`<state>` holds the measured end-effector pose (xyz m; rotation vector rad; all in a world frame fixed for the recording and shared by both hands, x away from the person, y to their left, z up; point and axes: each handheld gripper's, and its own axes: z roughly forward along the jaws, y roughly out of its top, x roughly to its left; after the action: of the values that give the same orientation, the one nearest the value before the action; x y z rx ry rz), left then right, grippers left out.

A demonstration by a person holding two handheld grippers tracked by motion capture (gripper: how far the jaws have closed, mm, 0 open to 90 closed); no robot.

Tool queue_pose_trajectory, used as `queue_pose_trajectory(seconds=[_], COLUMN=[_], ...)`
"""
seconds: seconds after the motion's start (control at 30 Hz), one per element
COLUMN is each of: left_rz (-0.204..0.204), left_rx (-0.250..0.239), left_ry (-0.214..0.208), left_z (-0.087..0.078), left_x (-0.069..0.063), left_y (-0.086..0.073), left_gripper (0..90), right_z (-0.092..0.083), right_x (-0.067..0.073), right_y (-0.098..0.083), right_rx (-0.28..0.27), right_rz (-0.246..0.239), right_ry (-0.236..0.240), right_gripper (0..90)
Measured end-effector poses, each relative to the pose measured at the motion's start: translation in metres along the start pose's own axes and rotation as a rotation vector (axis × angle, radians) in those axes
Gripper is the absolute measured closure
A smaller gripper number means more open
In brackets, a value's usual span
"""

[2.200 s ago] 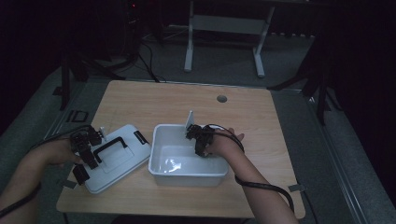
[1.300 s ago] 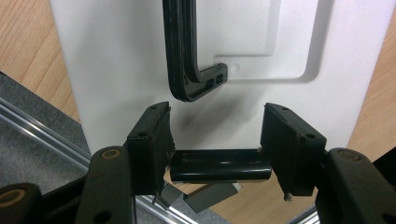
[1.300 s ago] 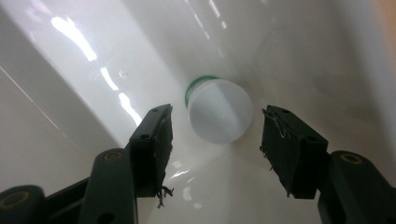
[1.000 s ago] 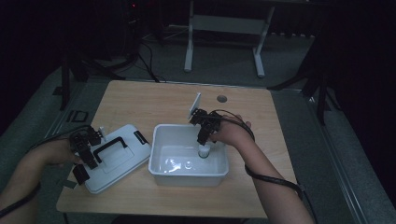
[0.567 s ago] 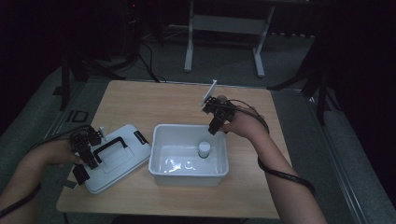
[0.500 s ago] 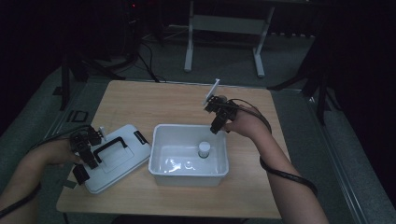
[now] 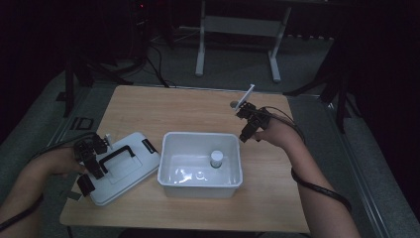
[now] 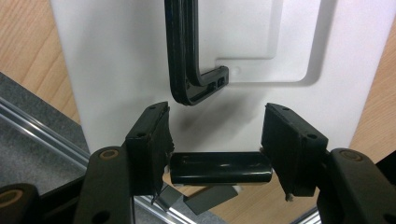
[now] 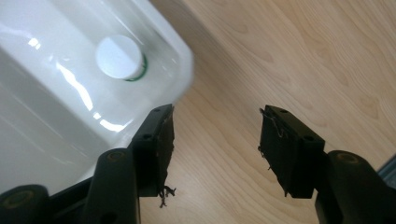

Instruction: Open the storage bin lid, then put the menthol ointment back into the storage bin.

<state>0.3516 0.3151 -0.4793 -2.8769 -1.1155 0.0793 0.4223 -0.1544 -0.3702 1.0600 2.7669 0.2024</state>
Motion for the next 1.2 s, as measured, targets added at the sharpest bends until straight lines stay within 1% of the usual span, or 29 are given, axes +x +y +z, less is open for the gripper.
queue_pose_trajectory(seconds=[0.03,0.13,0.17,0.2,0.23,0.3,0.37,0.43,0.47,0.5,0.53,0.57,0.6,0.63,0.7,0.8,0.87,0.93,0.97,1.0,1.03,1.07,1.1,1.13,1.17,1.2], left_rz=[0.0,-0.005,-0.005,-0.01,-0.008,-0.009,-0.013,-0.016,-0.012,-0.012,-0.013,-0.013,-0.01,-0.008,-0.002,0.0,0.012,0.025,0.025,0.036,0.038,0.044,0.04,0.043,0.048,0.048], left_rx=[0.0,0.003,0.003,-0.003,-0.016,-0.022,-0.022,-0.03,-0.055,-0.055,-0.053,-0.053,-0.048,-0.05,-0.051,-0.049,-0.051,-0.048,-0.048,-0.043,-0.033,-0.033,-0.044,-0.039,-0.032,-0.032], left_ry=[0.0,0.002,0.002,0.001,-0.008,-0.009,-0.001,-0.006,-0.022,-0.022,-0.008,-0.008,0.007,0.019,0.03,0.038,0.058,0.052,0.052,0.053,0.044,0.038,0.037,0.038,0.039,0.039], left_z=[0.0,0.001,0.001,0.0,0.0,0.0,-0.001,-0.001,-0.002,-0.002,-0.003,-0.003,-0.002,-0.001,0.0,0.002,0.005,0.008,0.008,0.012,0.014,0.015,0.014,0.013,0.013,0.013], left_x=[0.0,0.0,0.0,0.001,0.001,0.001,0.002,0.002,0.001,0.001,0.002,0.002,0.002,0.002,0.001,0.002,0.001,0.0,0.0,-0.003,-0.004,-0.004,-0.005,-0.005,-0.006,-0.006], left_y=[0.0,0.0,0.0,0.001,0.0,0.0,0.001,0.001,0.001,0.001,0.002,0.002,0.003,0.003,0.004,0.006,0.008,0.01,0.01,0.014,0.015,0.016,0.017,0.018,0.019,0.019], left_gripper=[41.3,40.8,40.6,40.5,40.5,39.1,39.0,38.9,38.9,38.9,38.3,37.1,37.1,37.1,37.1,37.2,37.9,38.9,40.1,43.1,45.4,47.9,50.0,56.1,57.2,61.0], right_z=[0.0,0.003,0.003,0.006,0.006,0.009,0.013,0.018,0.02,0.022,0.025,0.025,0.032,0.036,0.043,0.053,0.058,0.063,0.063,0.065,0.066,0.067,0.068,0.069,0.069,0.069], right_x=[-0.002,-0.009,-0.009,-0.013,-0.014,-0.016,-0.02,-0.023,-0.024,-0.025,-0.025,-0.025,-0.024,-0.025,-0.024,-0.024,-0.026,-0.028,-0.028,-0.03,-0.031,-0.032,-0.034,-0.035,-0.036,-0.036], right_y=[-0.002,-0.009,-0.009,-0.015,-0.017,-0.022,-0.026,-0.031,-0.033,-0.036,-0.039,-0.039,-0.045,-0.049,-0.056,-0.069,-0.076,-0.083,-0.083,-0.088,-0.091,-0.094,-0.097,-0.1,-0.102,-0.102], right_rx=[0.0,-0.004,-0.004,-0.017,-0.022,-0.027,-0.032,-0.034,-0.033,-0.031,-0.022,-0.022,0.008,0.018,0.036,0.045,0.063,0.067,0.067,0.07,0.07,0.071,0.073,0.073,0.075,0.075], right_rz=[0.009,0.022,0.022,0.028,0.028,0.032,0.055,0.066,0.07,0.068,0.056,0.056,0.031,0.028,0.012,0.017,0.02,0.028,0.028,0.037,0.039,0.041,0.043,0.05,0.057,0.057], right_ry=[-0.002,-0.008,-0.008,-0.018,-0.023,-0.031,-0.014,0.0,0.006,0.007,0.002,0.002,-0.013,-0.013,-0.013,-0.003,-0.011,-0.008,-0.008,-0.006,-0.004,-0.004,-0.009,-0.013,-0.013,-0.013], right_gripper=[43.2,38.1,38.1,32.7,30.9,26.3,21.3,17.3,16.1,15.2,13.6,13.6,13.6,13.6,13.6,13.7,13.8,13.8,13.8,13.9,13.9,13.9,13.9,14.0,14.0,14.0])
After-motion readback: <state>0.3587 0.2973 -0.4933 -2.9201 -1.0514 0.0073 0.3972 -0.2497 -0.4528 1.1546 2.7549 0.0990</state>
